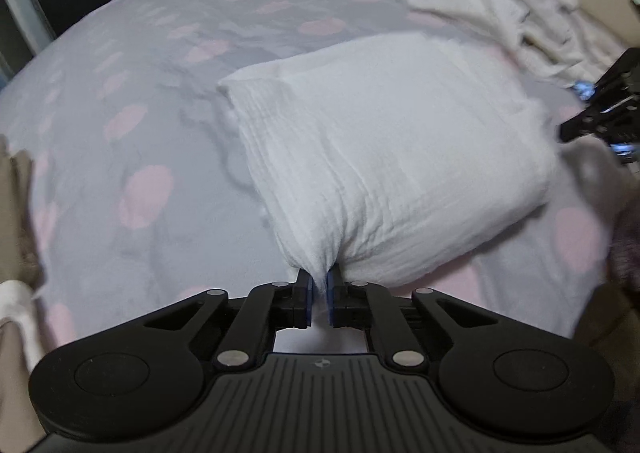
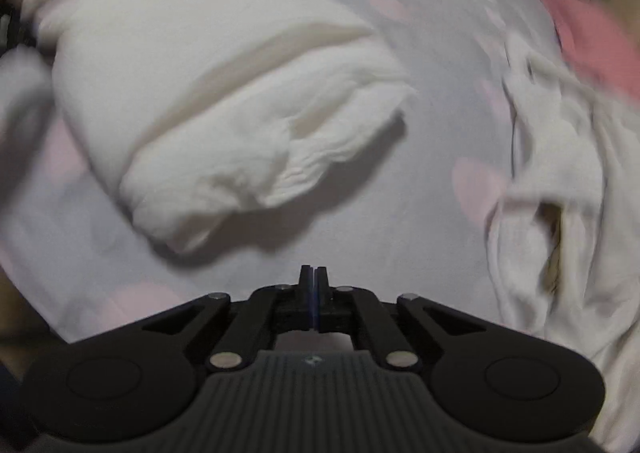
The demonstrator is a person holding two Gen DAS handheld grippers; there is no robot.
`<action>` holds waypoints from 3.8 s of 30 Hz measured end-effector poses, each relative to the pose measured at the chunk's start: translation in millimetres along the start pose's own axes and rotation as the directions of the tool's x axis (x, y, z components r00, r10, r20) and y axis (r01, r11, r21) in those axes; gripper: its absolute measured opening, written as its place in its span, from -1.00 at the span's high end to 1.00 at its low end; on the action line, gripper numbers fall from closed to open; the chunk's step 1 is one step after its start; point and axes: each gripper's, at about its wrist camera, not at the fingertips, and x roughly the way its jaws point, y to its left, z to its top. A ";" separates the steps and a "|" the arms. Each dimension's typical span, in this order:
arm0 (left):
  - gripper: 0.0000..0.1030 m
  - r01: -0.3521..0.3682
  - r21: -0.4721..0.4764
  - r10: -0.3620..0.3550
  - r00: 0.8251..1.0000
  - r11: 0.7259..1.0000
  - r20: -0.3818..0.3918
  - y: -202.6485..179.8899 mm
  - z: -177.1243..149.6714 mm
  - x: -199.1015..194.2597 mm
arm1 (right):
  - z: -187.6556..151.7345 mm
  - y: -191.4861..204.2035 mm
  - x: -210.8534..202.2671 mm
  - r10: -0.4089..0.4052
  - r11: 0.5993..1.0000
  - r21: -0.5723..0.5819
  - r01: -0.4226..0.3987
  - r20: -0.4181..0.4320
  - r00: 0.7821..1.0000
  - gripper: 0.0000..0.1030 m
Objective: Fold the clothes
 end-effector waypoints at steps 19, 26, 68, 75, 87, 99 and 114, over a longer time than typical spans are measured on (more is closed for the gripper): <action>0.89 -0.008 0.040 0.009 1.000 0.999 -0.026 -11.9 -2.0 3.0 | -7.7 33.2 6.6 0.264 0.931 0.233 -0.281 0.105 0.959 0.62; 0.90 -0.019 0.013 0.018 1.000 1.000 0.026 -10.0 2.4 -11.1 | -1.6 43.8 -14.2 0.161 0.971 0.146 -0.187 0.173 0.972 0.98; 0.90 -0.037 0.018 0.037 0.999 0.999 0.017 -4.4 2.0 -14.7 | -11.1 44.8 -16.7 0.034 0.997 0.068 -0.046 0.169 0.985 0.91; 0.91 -0.109 0.069 0.111 0.994 0.992 -0.023 -3.0 -5.2 -1.8 | -24.4 44.2 12.7 -0.104 0.993 -0.056 0.106 0.041 0.994 1.00; 0.89 -0.049 0.042 0.050 0.998 0.998 -0.026 -4.0 -6.3 -3.3 | -19.0 32.2 -8.5 0.070 0.996 0.048 -0.076 0.126 0.990 0.27; 0.88 -0.058 0.054 0.060 0.998 0.997 -0.027 -7.3 -5.1 -2.6 | -21.4 56.5 16.0 0.114 0.994 -0.014 -0.113 0.124 0.986 0.43; 0.89 -0.087 0.100 0.091 0.995 0.991 -0.035 -11.9 -10.0 -0.8 | -40.6 97.4 18.1 -0.124 0.910 -0.387 0.148 0.087 0.988 1.00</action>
